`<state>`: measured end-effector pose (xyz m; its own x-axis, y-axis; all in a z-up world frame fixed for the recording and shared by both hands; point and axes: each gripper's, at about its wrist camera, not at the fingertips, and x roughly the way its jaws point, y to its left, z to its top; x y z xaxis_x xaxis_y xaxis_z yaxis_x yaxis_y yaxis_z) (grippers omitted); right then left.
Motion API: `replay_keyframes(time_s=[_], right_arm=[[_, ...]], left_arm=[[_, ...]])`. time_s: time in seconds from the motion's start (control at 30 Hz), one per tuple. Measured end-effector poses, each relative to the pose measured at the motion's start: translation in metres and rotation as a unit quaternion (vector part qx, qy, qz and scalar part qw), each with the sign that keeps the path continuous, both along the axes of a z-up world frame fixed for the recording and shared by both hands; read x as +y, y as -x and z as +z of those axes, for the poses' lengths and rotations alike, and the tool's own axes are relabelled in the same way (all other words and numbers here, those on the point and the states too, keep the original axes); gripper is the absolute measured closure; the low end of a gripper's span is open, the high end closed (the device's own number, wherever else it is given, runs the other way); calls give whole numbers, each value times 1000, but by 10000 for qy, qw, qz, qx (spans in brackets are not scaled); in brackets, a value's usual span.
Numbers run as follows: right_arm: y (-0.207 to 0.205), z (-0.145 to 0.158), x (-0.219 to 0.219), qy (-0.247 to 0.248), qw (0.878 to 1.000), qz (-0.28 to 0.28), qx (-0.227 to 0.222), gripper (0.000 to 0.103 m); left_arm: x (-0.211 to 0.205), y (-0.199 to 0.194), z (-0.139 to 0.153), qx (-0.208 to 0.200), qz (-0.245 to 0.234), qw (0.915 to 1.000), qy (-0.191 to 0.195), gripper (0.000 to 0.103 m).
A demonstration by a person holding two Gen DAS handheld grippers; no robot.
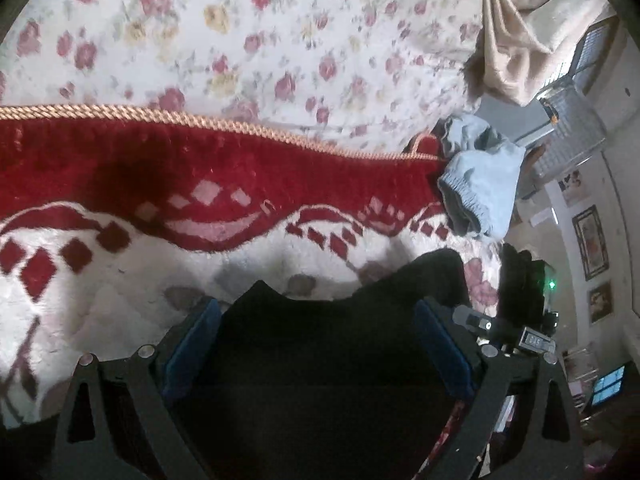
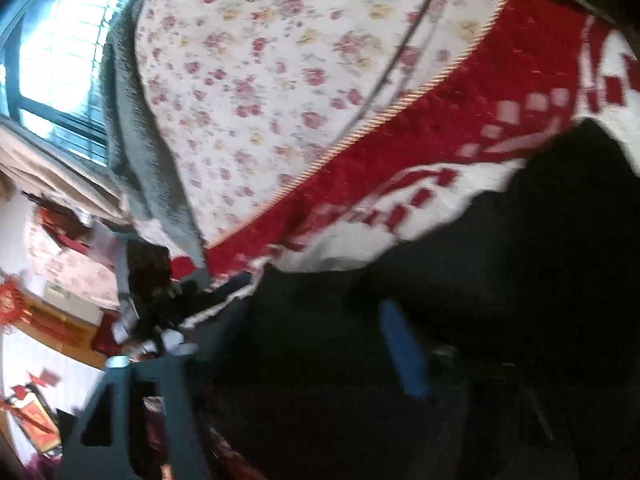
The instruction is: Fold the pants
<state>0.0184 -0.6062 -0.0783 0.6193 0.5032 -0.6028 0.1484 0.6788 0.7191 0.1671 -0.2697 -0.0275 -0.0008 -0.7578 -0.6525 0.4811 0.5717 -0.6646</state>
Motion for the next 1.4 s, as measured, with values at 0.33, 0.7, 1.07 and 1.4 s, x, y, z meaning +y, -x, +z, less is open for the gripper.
replay_keyframes(time_s=[0.33,0.7,1.07,1.4], right_arm=[[5,-8,-7,-87,9999,71,-67,48],[6,-7,2,277,9996,-1,-93,46],[24,43,88,699,9963,187,-459,22],[9,58,204,636,9900,957,-816,18]], left_arm=[[-8,-8,-25,109,-158,9983,-556,57],[4,-11,-19,-251,254,9974,-622,91],[108,62,68,-2000,1547,9603,-1178,24],[222,110,74,-2369,2416,9236,-1802,24]])
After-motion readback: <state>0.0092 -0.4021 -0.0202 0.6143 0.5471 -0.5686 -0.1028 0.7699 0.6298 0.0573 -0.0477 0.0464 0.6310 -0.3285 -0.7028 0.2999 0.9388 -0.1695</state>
